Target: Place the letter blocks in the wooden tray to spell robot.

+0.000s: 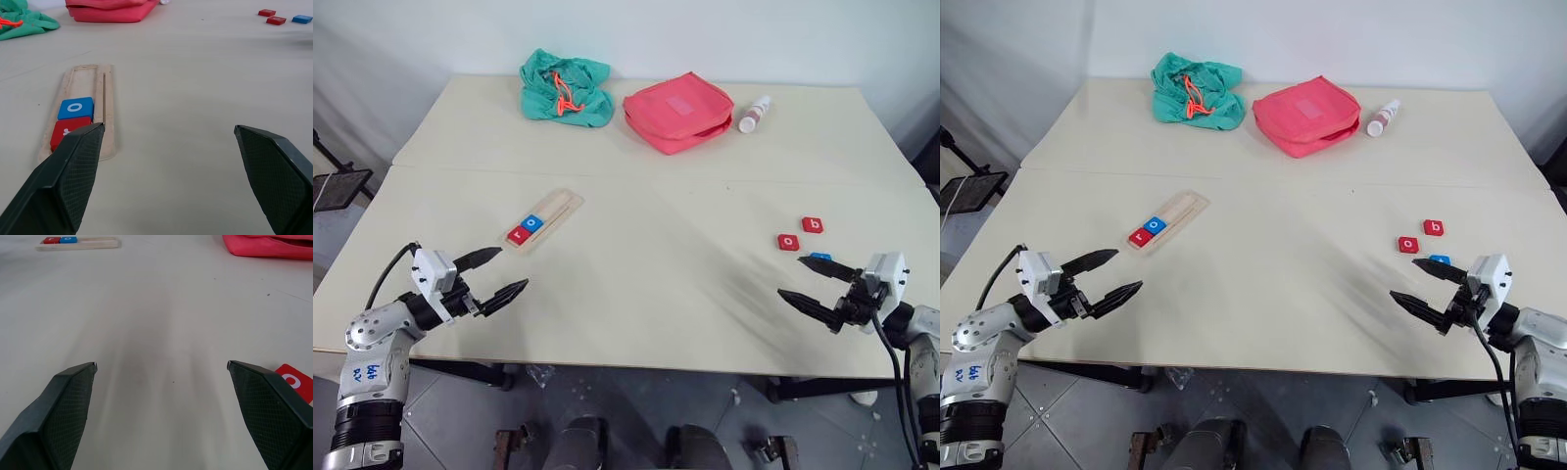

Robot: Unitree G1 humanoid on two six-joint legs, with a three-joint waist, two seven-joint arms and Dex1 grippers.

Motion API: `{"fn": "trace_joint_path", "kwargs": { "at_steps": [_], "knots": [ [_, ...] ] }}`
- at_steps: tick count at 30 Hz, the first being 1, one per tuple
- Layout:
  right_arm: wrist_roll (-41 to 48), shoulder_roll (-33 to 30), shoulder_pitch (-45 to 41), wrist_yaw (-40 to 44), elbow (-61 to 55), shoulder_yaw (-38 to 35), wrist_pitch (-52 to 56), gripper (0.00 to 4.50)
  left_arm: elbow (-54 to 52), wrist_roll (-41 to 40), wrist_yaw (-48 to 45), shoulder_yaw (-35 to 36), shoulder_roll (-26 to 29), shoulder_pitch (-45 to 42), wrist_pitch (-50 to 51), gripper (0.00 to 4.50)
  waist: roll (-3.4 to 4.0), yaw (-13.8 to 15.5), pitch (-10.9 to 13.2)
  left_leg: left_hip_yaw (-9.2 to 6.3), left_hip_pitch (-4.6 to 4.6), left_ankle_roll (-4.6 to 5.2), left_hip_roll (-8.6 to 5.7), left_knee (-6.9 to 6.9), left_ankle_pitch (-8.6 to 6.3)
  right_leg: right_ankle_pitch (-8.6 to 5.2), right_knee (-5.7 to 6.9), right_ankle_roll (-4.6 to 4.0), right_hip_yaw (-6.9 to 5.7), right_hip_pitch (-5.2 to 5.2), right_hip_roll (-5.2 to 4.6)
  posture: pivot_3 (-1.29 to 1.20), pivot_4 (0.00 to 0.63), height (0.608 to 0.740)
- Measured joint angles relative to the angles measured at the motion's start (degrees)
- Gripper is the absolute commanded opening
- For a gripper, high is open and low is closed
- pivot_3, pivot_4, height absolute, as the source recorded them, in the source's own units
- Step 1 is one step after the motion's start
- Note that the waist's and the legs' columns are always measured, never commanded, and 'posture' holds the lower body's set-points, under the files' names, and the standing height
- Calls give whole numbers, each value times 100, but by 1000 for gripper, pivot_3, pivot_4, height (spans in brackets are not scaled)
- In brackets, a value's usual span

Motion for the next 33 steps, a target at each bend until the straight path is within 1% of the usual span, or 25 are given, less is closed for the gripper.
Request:
{"fn": "trace_joint_path", "kwargs": {
  "at_steps": [7,12,17,22,24,26,28,29,31,33],
  "knots": [
    [0,0,-34,-45,-9,0,42,4462,-244,-11,169,5,-38,107,155,4500,0,3,0,-1,0,0,0,-1,0,0,-1,0,0,1,0,0,150,740],
    [26,0,-26,-61,-297,3,70,4462,-932,-56,517,104,-25,681,588,4500,0,-13,0,1,1,-2,6,-4,-1,0,-7,0,1,1,3,0,150,740],
    [92,7,-65,-86,-676,23,187,4462,-1679,-100,868,480,87,1336,1116,4500,1,-3,1,2,0,-3,8,-3,-2,0,-12,0,2,2,3,0,150,740],
    [92,43,-262,-78,-688,121,259,4462,-1680,-133,828,672,281,1462,1303,4500,1,28,1,-1,-2,-3,5,3,-3,0,-13,0,0,5,2,0,150,740],
    [91,43,-334,-67,-701,172,298,4462,-1616,-134,773,685,354,1316,1296,4500,1,29,1,-3,-2,-2,3,2,-3,0,-13,0,0,4,2,0,150,740],
    [97,41,-338,-33,-814,247,349,4462,-1323,-58,780,635,435,969,1311,4500,2,27,2,-3,-2,-2,4,1,-3,0,-10,0,-1,3,4,0,150,740],
    [135,40,-339,54,-1025,301,472,4462,-641,163,932,453,621,284,1462,4500,5,31,3,-6,-1,-3,3,3,-2,0,-3,0,-2,2,6,0,150,740],
    [148,36,-332,68,-1117,298,495,4462,-477,231,966,407,678,104,1491,4500,5,19,3,-2,-1,-3,3,1,-3,0,-4,0,0,1,6,0,150,740],
    [162,27,-325,53,-1228,274,563,4462,62,449,997,161,713,-478,1501,4500,4,11,4,-2,1,0,-3,-1,-4,2,0,3,3,-2,3,0,150,740],
    [173,29,-333,25,-1333,278,586,4462,397,601,992,-80,706,-875,1504,4500,3,11,4,-3,-1,0,-3,-2,-5,2,2,4,2,-4,3,0,150,740]
  ]
}}
